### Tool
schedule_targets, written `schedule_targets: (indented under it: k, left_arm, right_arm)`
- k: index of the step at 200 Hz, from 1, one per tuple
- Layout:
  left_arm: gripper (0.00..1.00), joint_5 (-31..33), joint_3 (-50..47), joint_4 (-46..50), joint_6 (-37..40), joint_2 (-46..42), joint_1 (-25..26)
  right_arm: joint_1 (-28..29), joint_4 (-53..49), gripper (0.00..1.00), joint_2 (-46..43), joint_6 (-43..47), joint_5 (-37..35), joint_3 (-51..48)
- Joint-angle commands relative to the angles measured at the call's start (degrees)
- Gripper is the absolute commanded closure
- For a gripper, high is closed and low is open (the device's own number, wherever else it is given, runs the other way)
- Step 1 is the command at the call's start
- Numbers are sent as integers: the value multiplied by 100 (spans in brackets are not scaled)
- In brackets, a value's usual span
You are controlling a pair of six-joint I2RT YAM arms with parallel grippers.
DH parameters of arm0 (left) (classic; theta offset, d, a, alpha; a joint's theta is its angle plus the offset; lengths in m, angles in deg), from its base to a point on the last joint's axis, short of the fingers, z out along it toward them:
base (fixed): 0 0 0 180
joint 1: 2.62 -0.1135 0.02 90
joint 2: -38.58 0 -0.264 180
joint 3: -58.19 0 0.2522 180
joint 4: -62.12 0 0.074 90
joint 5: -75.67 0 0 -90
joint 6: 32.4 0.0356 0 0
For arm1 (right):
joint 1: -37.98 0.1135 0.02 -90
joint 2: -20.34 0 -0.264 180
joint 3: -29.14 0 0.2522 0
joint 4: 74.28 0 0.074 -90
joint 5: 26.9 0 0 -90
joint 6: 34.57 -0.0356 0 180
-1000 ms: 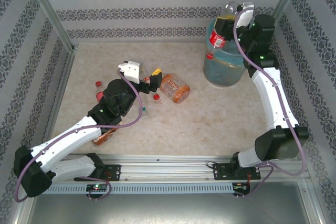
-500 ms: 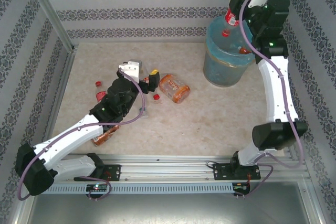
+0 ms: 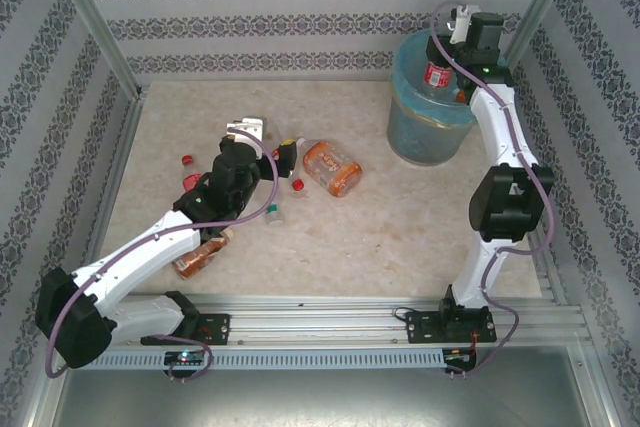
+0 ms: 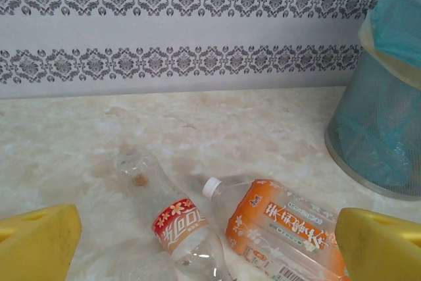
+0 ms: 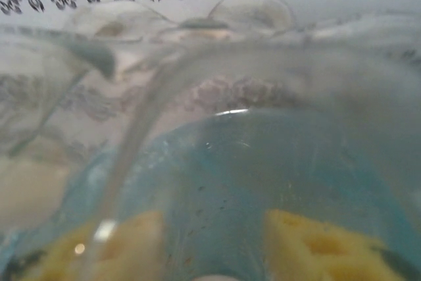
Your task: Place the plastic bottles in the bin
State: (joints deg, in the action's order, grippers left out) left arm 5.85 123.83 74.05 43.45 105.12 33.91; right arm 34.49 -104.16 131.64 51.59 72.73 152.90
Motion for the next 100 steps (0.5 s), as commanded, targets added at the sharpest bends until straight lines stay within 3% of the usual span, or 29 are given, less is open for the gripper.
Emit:
schedule_targets:
  k: [1,28,67,100]
  left_arm:
    - [0,-130,104,126,-111,-7,-126]
    - [0,-190,90,146,-116,-34,-182]
    - [0,-204,13,133,-164,-120,-225]
    - [0,-226,23,224,-175,-168,-269]
  right_arm:
    - [-29,209,54,-10,97,-69,-144]
    - [-29,124,47,146,131,-57,-212]
    - [-29,92,26,65,94,-102,-324]
    - [-29,109,22,-89,77,-84,-330]
